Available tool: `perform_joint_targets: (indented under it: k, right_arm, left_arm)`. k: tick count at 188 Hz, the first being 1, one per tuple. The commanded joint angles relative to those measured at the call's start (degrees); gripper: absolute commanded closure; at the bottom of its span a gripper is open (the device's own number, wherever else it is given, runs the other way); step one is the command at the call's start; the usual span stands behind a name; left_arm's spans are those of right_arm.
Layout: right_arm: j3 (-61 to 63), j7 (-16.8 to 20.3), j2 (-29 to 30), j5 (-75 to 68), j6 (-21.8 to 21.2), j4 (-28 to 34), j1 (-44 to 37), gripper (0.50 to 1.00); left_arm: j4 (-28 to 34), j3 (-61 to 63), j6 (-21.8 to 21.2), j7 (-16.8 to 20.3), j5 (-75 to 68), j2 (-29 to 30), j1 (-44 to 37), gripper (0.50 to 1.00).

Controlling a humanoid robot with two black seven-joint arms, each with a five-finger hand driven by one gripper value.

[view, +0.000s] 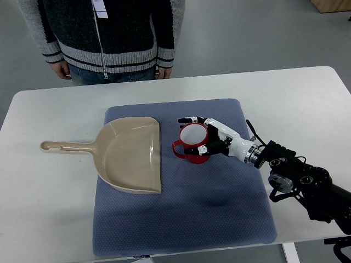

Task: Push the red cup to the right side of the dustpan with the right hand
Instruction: 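Push the red mug with the right hand toward the dustpan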

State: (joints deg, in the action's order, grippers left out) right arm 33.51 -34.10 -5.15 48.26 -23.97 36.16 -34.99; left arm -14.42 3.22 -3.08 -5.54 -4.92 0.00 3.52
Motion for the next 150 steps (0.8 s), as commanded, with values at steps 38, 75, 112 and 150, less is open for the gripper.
perform_joint_targets:
  k: [38,75,112,150]
  right_arm:
    - [-0.11,0.09,0.22,0.0,0.6,2.33,0.98,0.568]
    - [-0.11,0.17,1.19,0.0,1.39,3.65,1.5,0.568]
    - [-0.11,0.35,1.98,0.0,1.65,4.97,2.56,0.568]
    - [-0.2,0.52,2.51,0.0,2.7,6.29,3.17,0.568]
  left_arm:
    - [-0.08,0.03,0.0,0.0,0.0,0.0,0.0,0.5]
    - [-0.08,0.03,0.0,0.0,0.0,0.0,0.0,0.5]
    - [-0.08,0.03,0.0,0.0,0.0,0.0,0.0,0.5]
    - [-0.08,0.03,0.0,0.0,0.0,0.0,0.0,0.5]
